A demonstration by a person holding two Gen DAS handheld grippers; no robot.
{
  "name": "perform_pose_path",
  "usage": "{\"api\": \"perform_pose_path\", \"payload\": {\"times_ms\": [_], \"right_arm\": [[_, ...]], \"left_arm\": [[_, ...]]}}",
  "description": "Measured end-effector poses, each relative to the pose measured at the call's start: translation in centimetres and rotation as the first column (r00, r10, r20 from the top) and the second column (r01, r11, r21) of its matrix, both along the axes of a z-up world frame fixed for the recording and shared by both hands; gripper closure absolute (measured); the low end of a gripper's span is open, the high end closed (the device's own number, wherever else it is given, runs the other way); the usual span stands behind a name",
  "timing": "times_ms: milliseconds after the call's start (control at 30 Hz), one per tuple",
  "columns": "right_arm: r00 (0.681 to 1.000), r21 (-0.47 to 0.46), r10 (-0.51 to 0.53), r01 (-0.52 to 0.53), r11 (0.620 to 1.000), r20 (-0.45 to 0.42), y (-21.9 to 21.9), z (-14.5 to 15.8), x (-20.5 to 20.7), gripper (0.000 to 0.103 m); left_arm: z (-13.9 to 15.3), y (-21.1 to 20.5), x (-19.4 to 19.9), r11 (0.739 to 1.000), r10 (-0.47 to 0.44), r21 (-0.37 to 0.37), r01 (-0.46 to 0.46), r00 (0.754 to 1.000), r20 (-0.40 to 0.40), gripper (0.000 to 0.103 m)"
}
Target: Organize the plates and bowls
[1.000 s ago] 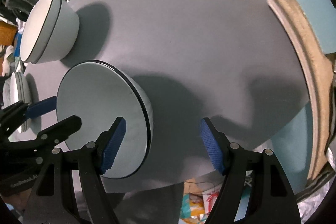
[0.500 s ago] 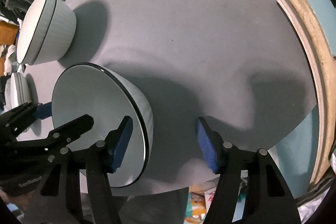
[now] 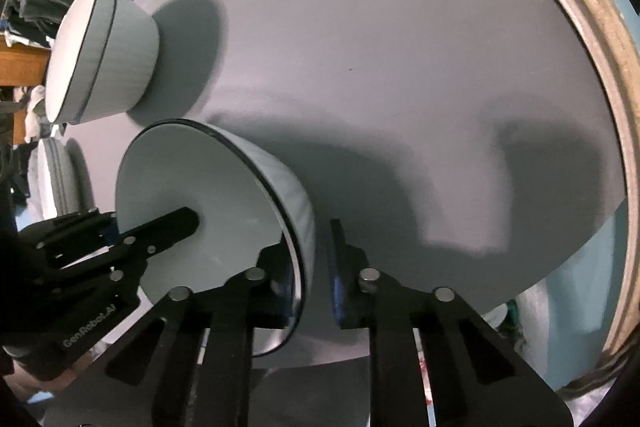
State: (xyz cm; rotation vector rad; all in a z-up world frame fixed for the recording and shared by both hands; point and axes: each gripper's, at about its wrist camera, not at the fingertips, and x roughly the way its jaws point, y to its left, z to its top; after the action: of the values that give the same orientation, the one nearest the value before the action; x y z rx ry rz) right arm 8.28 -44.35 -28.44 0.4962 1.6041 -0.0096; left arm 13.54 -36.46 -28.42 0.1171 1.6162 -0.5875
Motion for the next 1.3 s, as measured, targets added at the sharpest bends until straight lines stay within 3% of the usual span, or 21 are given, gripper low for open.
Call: {"api": "perform_pose_path", "payload": {"times_ms": [700, 933, 1300], "right_arm": [[0.999, -0.055, 0.041, -0.041, 0.998, 0.006, 1.4, 2.8, 0.9, 0.095], [0.999, -0.049, 0.044, -0.042, 0.998, 0.033, 2.2, 4.5, 1.8, 0.095], [0.988, -0.06, 0.118, -0.113, 0.992, 0.098, 5.9, 8.3, 4.2, 0.095]], "left_arm": [[3.0, 2.0, -1.3, 0.999, 0.04, 0.008, -0.041, 0.998, 0.05, 0.098], [4.4, 4.1, -1.4, 0.996, 0.088, -0.001, -0.088, 0.995, 0.048, 0.098], [8.4, 8.0, 0.8, 0.982, 0.186, -0.051, -0.182, 0.977, 0.106, 0.098]]}}
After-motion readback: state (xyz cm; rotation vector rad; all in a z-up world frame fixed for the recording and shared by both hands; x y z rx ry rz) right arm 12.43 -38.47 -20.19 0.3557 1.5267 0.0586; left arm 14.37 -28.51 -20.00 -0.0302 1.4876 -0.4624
